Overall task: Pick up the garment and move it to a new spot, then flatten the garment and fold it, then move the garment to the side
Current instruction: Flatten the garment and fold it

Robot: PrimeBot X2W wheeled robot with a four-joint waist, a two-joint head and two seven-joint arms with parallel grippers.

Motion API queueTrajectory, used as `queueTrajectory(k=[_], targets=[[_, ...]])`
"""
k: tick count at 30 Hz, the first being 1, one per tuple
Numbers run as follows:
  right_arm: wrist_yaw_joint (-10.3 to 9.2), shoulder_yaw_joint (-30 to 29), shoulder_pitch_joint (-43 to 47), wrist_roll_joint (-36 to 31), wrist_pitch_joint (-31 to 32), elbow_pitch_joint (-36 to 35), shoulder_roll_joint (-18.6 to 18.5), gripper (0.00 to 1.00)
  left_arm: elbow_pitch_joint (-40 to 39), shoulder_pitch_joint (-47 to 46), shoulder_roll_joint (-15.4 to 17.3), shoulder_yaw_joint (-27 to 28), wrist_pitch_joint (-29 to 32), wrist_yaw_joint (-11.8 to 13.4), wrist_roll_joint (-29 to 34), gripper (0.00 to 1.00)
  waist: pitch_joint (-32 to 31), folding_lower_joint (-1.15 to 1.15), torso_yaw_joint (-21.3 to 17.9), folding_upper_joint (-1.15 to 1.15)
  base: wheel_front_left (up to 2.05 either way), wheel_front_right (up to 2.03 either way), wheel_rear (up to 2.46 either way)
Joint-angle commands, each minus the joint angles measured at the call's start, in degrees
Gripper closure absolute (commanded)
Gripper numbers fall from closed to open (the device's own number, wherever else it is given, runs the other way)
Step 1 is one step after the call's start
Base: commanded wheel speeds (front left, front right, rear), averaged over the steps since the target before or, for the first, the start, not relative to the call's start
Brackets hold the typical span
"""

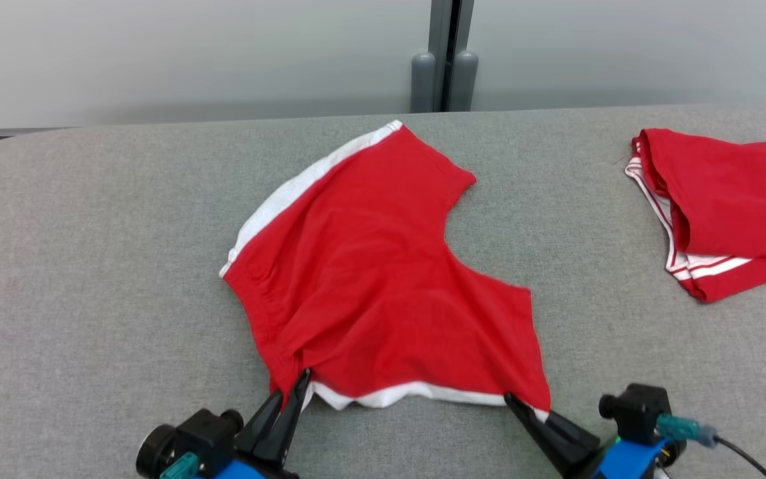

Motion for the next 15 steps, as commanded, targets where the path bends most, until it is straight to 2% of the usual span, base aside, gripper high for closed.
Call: queueTrajectory(k=[1,9,15], targets=[[0.03,-0.6,1.7,-0.4,-0.1,-0.9,-0.7,1.0,-0.5,0.9,0.4,0.3,-0.1,0.0,-0.2,1.0,-0.3,0.01,0.0,0.01,0.0,0.0,0.0],[0.03,-7.3,10.4,-1.8,-0.1,-6.6,-2.5,1.0,-3.8,5.3,2.0,1.0,-0.1,0.0,0.0,1.0,-1.4,0.01,-0.2,0.01,0.0,0.0,0.0],[0.03,-12.2,11.5,-2.2,-0.1,-8.0,-1.3,1.0,-4.3,5.1,1.3,1.2,-0.1,0.0,0.3,1.0,-1.2,0.01,0.0,0.01,0.0,0.0,0.0]])
